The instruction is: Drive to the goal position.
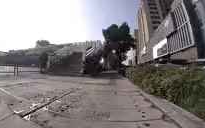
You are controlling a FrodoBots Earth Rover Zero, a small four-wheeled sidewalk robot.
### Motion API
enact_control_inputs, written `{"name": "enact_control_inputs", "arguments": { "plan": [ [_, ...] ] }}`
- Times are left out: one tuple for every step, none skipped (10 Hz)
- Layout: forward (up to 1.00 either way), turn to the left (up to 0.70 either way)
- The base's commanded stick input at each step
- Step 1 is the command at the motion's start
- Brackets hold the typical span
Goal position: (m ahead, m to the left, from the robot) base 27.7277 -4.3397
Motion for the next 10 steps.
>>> {"name": "enact_control_inputs", "arguments": {
  "plan": [
    [0.7, 0.0],
    [0.7, 0.0],
    [0.7, 0.0],
    [0.7, 0.0],
    [0.7, 0.0],
    [0.7, 0.0],
    [0.7, 0.0],
    [0.7, 0.0],
    [0.7, 0.0],
    [0.7, 0.0]
  ]
}}
